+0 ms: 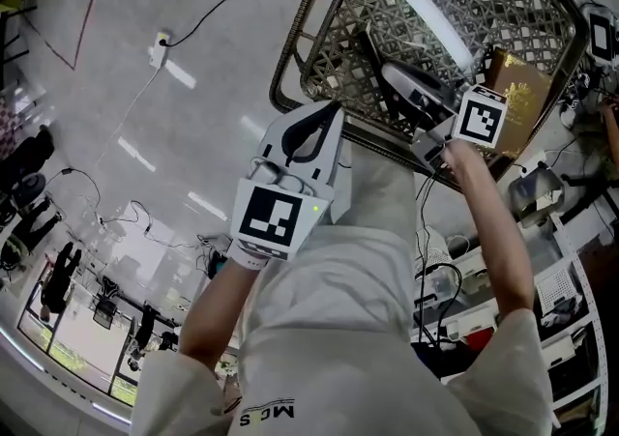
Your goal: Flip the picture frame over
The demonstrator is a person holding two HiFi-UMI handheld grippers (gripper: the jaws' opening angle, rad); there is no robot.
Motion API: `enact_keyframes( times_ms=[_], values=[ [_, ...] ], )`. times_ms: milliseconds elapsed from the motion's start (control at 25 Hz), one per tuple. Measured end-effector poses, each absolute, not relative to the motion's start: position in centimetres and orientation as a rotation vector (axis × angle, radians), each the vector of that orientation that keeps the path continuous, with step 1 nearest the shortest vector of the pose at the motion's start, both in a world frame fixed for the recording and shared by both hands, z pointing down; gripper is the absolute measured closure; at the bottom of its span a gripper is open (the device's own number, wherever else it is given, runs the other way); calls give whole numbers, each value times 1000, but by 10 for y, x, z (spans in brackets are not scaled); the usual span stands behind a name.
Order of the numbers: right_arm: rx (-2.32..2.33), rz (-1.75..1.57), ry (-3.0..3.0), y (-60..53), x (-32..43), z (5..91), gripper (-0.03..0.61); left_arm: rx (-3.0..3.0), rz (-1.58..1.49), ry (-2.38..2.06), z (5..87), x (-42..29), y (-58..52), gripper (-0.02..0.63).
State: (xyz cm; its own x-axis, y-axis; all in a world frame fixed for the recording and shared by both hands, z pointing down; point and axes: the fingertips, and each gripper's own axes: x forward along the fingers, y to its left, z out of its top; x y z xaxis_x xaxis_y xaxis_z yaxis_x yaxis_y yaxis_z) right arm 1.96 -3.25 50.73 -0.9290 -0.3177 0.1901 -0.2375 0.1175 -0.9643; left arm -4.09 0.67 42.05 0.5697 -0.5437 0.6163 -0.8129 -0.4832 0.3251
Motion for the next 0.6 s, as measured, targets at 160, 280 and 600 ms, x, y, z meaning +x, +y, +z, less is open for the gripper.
enact_keyframes(
  times_ms=[160, 280, 600],
  values=[
    [-608, -1934, 2332, -38, 26, 506, 528, 2210, 592, -1071, 420, -37, 5, 589],
    [-627, -1909, 2350, -41, 32, 506, 530, 2207, 592, -1068, 421, -34, 4, 589],
    [-680, -1865, 2366, -51, 50, 508, 545, 2220, 600, -1051, 421, -25, 5, 589]
  ],
)
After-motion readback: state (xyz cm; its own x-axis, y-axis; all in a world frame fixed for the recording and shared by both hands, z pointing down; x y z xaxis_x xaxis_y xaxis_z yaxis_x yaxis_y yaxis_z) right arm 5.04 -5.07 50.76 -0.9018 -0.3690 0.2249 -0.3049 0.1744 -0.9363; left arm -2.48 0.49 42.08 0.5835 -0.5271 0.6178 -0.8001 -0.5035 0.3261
